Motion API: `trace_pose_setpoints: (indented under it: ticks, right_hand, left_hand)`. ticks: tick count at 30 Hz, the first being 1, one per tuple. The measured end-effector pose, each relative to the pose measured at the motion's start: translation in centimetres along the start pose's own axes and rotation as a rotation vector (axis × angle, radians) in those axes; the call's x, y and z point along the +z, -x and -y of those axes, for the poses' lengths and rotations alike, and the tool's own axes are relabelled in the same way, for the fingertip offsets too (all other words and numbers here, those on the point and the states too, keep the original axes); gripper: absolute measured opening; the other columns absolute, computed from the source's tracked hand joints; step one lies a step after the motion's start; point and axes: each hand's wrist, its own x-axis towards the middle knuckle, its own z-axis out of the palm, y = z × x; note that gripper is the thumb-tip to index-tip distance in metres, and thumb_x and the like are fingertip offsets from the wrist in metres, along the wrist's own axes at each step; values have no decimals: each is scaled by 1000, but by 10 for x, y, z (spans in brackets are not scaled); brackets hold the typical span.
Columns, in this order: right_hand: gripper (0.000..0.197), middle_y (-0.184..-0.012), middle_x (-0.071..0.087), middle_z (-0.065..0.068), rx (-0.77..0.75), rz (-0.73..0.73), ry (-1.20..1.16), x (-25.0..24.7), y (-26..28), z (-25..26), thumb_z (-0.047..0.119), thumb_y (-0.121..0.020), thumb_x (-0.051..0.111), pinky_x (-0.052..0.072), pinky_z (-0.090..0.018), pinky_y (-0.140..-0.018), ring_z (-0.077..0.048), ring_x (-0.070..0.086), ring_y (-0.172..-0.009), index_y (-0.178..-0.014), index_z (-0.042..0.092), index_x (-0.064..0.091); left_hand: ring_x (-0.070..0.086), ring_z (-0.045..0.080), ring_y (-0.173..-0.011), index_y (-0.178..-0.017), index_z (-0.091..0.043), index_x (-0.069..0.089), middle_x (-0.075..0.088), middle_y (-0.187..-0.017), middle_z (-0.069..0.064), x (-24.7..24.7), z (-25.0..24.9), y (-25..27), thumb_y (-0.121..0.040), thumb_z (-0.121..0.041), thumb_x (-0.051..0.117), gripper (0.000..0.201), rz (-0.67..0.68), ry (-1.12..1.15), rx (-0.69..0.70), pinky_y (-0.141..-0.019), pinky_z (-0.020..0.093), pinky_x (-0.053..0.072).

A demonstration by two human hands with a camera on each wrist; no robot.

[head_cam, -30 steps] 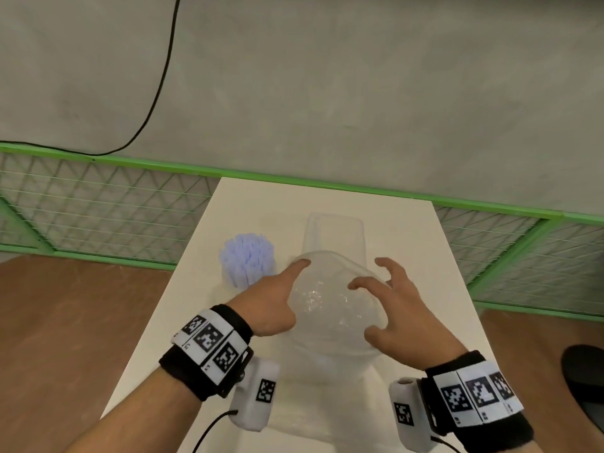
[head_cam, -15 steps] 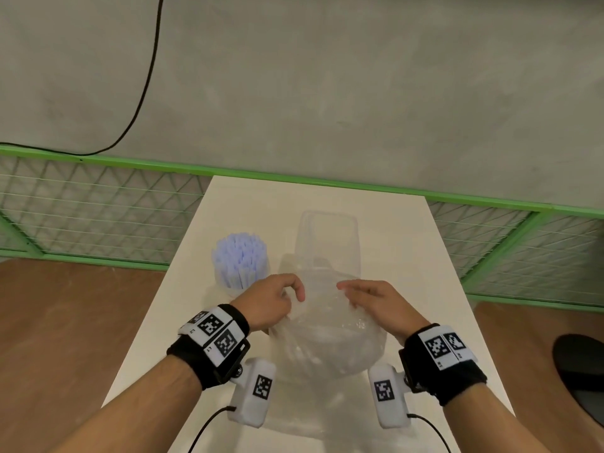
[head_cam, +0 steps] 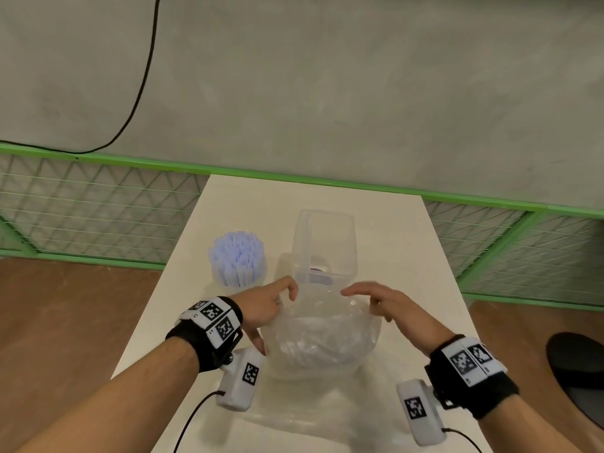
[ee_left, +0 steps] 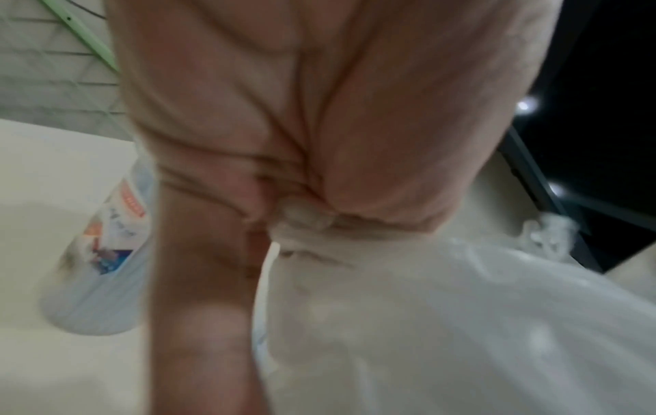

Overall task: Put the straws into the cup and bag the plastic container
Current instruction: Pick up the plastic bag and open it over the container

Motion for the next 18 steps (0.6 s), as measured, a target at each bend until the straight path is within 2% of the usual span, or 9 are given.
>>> trace_pose_setpoints:
  ticks: [1,3,5,8,10,11,14,16,18]
  right_hand:
    - [54,-127,60,10,31,75,-14,-3,7,-2,22,-69,50,40,-8,-78,4,53,-95,-120,25,66]
    - [69,-131,57,11,72,136,103,-8,15,-12,27,-57,54,43,-17,-76,-14,53,-96,-124,40,59]
    - [65,-127,57,18,51,103,250,-11,15,-21,18,-63,65,43,-21,-78,-18,53,-100,-120,46,57]
    - [49,-107,66,18,-5,28,208,-13,10,-27,6,-68,81,46,-21,-76,-8,56,-87,-104,37,67]
    - [40,-86,67,16,-22,-14,152,-14,7,-26,1,-65,85,46,-21,-73,-6,54,-73,-91,27,70]
    - [36,-79,65,16,-24,-27,135,-15,6,-26,0,-63,87,46,-21,-71,-6,52,-69,-87,22,70]
    - [29,-71,62,12,-32,-73,146,-14,3,-27,3,-61,88,45,-24,-67,-8,48,-63,-77,18,68]
    - [29,-68,60,5,-35,-119,163,-10,0,-31,5,-58,87,44,-26,-64,-11,45,-61,-71,19,66]
    - [29,-64,57,3,-35,-174,168,-7,-1,-36,3,-57,85,42,-26,-60,-11,44,-58,-66,20,64]
  left_hand:
    - [57,33,-76,-101,-24,42,46,-101,13,-1,2,2,-86,10,32,39,-3,21,36,-50,41,57]
    - [57,30,-71,-90,-19,44,47,-95,10,0,7,4,-82,15,31,37,-11,58,102,-51,40,57]
    - [58,25,-69,-75,-14,52,52,-88,7,2,11,6,-86,13,34,34,-33,118,145,-56,43,59]
    - [60,20,-79,-77,-8,62,58,-89,9,5,19,12,-86,-9,48,17,-38,341,140,-62,41,59]
    - [64,21,-90,-86,-7,66,64,-95,9,4,30,16,-68,-23,58,25,10,519,141,-71,40,59]
    - [65,19,-94,-90,-7,66,65,-100,8,4,37,17,-65,-19,59,29,38,561,151,-76,40,59]
    - [63,13,-111,-106,-12,58,59,-119,4,10,53,19,-77,3,63,33,3,239,266,-88,27,55]
    - [61,5,-109,-106,-22,55,57,-118,-2,16,59,17,-75,-5,77,42,-90,-17,345,-84,15,49]
    - [60,5,-103,-94,-29,59,56,-112,-6,17,62,13,-69,-17,86,39,-176,-45,429,-86,14,47]
